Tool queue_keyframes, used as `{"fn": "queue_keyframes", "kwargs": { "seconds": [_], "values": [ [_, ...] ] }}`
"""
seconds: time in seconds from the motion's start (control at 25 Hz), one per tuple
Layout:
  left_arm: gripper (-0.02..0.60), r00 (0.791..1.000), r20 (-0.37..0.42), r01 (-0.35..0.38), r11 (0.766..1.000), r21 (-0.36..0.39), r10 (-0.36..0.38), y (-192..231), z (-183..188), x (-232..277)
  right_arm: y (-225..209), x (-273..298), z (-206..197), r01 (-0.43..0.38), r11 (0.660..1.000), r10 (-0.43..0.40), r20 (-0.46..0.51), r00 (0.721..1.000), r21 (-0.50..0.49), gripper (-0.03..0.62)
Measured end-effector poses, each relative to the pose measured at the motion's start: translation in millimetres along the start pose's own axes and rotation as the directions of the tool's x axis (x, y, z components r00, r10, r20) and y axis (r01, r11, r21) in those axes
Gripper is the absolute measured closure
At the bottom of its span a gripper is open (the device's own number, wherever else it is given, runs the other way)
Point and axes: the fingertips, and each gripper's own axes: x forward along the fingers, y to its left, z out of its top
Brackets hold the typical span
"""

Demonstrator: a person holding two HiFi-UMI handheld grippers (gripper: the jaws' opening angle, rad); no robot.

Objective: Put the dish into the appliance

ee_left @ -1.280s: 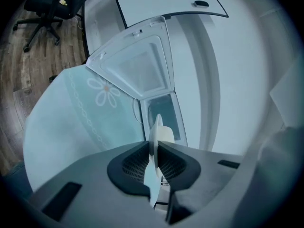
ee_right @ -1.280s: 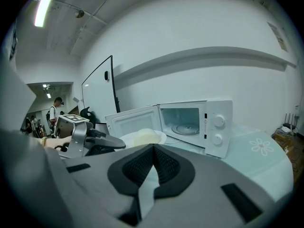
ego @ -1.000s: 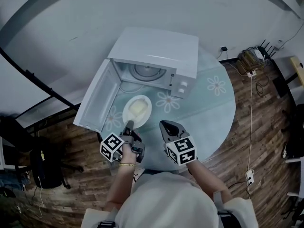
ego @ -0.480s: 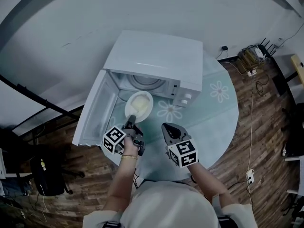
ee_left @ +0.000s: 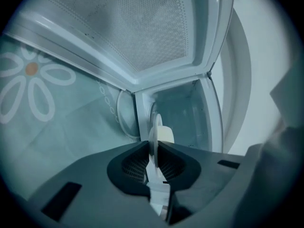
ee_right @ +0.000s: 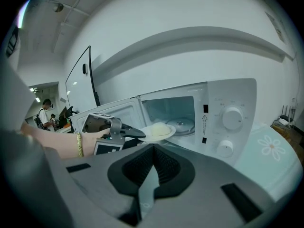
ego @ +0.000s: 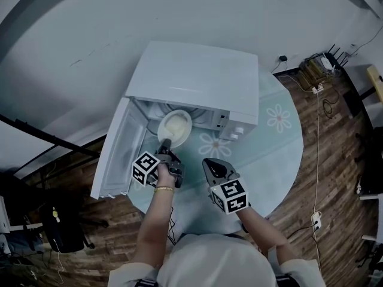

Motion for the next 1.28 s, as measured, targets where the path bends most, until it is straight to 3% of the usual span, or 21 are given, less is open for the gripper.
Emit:
{"fn": "queue_keyframes", "kwargs": {
  "seconds": [0.8, 1.28],
  "values": [
    [0.535, 0.999, -0.019, -0.041, 0.999, -0.02, 0.04, 0.0, 12.0, 65.3, -12.7, 23.6, 2.1, -0.006, 1.0, 0.007, -0.023, 1.0, 0.023, 0.589],
    [0.538, 0.996, -0.035, -0.08, 0.995, 0.055, 0.082, -6.6, 14.7, 94.4, -17.4, 33.1, 5.0, -0.008, 0.999, 0.008, -0.018, 1.0, 0.036, 0.589]
  ]
}}
